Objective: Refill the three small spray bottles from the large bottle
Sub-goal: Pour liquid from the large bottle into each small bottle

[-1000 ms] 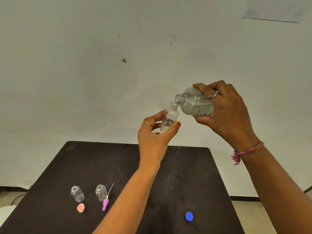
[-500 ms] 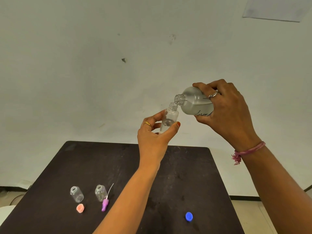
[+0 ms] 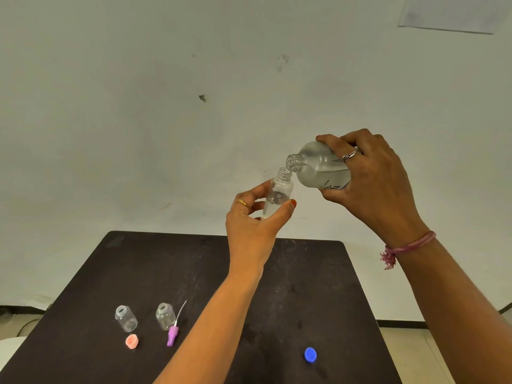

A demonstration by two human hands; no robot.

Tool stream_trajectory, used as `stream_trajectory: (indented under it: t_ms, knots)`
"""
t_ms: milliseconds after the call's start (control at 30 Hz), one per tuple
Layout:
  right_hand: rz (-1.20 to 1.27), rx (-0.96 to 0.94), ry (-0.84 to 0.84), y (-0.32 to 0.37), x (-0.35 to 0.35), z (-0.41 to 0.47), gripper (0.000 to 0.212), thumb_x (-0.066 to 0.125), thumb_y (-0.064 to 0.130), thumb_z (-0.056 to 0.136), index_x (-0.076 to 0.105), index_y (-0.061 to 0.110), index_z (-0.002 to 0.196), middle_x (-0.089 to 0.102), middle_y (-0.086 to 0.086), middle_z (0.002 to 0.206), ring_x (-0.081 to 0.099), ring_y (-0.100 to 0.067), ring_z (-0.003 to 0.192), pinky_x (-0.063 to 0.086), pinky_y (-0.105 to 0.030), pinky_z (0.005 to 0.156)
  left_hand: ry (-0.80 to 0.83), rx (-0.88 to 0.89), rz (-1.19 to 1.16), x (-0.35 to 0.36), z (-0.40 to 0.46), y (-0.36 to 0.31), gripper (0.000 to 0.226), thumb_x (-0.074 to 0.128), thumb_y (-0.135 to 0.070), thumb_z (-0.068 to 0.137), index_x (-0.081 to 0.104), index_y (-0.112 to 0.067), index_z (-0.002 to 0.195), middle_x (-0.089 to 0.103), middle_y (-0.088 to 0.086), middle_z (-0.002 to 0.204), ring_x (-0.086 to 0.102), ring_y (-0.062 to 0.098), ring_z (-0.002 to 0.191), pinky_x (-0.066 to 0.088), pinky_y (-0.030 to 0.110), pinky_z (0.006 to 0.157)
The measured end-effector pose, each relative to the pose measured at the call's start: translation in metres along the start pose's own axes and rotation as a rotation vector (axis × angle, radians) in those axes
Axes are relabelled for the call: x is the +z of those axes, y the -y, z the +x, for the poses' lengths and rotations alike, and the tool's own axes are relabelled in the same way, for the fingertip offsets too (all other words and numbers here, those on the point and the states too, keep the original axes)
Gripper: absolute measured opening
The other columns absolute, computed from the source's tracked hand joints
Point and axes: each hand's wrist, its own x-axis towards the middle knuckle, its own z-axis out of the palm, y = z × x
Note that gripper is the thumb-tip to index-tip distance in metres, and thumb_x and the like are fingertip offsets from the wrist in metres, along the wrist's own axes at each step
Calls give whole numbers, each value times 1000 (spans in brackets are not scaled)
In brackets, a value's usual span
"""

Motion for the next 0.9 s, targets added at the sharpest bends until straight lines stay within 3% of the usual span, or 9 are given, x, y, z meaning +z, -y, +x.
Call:
stream_trajectory:
  t_ms: [900]
  knots:
    - [4, -3, -5, 0, -2, 0, 76, 89, 18, 56, 58, 12, 126, 59, -17, 105, 57, -35, 89, 50, -40, 72, 8, 12, -18, 0, -1, -3, 38, 81, -27, 72, 58, -47, 95, 64, -11, 113, 61, 7, 100, 50, 6, 66]
